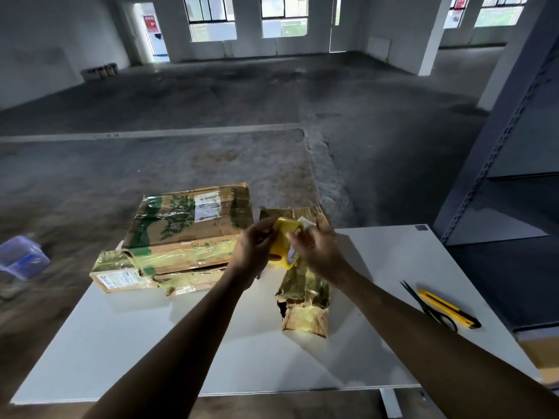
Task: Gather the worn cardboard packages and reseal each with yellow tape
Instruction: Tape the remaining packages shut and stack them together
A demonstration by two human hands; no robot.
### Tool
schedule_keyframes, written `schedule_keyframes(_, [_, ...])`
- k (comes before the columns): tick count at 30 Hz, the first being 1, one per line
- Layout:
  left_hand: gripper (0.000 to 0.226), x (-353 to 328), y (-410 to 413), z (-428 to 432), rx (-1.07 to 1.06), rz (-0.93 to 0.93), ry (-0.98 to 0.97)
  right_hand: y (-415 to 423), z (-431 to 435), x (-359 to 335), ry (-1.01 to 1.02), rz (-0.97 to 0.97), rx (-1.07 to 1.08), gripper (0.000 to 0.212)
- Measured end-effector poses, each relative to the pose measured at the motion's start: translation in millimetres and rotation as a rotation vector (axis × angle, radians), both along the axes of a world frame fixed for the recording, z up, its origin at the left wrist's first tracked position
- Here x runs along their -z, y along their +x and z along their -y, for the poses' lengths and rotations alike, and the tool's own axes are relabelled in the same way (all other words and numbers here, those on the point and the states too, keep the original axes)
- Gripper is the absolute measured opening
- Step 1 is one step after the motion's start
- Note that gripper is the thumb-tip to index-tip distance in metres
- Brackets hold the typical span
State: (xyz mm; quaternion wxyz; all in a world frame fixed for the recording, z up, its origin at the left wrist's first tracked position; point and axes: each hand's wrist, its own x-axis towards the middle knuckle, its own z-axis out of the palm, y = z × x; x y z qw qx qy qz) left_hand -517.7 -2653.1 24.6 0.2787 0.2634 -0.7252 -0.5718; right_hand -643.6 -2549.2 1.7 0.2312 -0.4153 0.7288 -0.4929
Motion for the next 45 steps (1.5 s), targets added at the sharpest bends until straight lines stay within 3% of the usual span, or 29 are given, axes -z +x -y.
schedule_keyframes(3, [0.024,-1.3,-3.6,-0.5,-0.009,-0.017,-0.001,9.0,1.8,3.7,-0.006,0.008,-0.136,0.041])
schedule_keyframes(6, [0.022,2.4,-2.8,1.7,-0.061,0.076,-0.150,10.2,5.6,3.7,-0.087,0.065,-0.108,0.024])
schedule_keyframes(11, [0.003,3.6,-0.3,1.5,-0.136,0.092,-0.343,14.0,8.6,8.0,-0.130,0.025,-0.050,0.017])
schedule_keyframes(16, [0.003,2.0,0.8,14.3,-0.175,0.108,-0.228,17.7,8.4,9.2,-0.098,-0.015,-0.090,0.024])
schedule_keyframes(18, [0.007,1.5,0.6,19.6,-0.195,0.142,-0.143,19.8,8.9,9.3,-0.074,-0.036,-0.115,0.017])
schedule_keyframes(21, [0.018,-0.2,-0.5,24.1,-0.149,0.250,-0.177,21.0,10.0,10.4,-0.030,-0.047,-0.119,0.012])
schedule_keyframes(23, [0.019,2.5,-1.4,26.4,-0.113,0.345,-0.273,23.6,8.2,6.0,-0.034,-0.089,-0.138,0.017])
schedule_keyframes(25, [0.011,5.3,-1.9,26.3,-0.120,0.413,-0.443,23.0,7.6,3.6,-0.032,-0.193,-0.148,0.035])
schedule_keyframes(32, [0.010,4.0,-0.1,15.1,-0.066,0.248,-0.721,21.2,6.4,-0.5,-0.013,-0.200,-0.105,0.049])
schedule_keyframes(35, [0.014,6.6,-1.2,20.9,-0.024,0.221,-0.628,20.8,4.0,-1.8,0.008,-0.169,-0.096,0.054])
schedule_keyframes(39, [0.014,2.1,-4.6,24.5,-0.039,0.346,-0.234,19.2,3.9,-3.7,0.081,-0.120,-0.115,0.045])
schedule_keyframes(42, [0.019,1.1,-4.3,25.7,-0.097,0.454,-0.357,19.4,3.8,-6.0,0.137,-0.149,-0.189,0.051])
schedule_keyframes(45, [0.015,4.5,-3.2,22.9,-0.169,0.559,-0.486,23.5,3.3,-13.1,0.122,-0.201,-0.226,0.035])
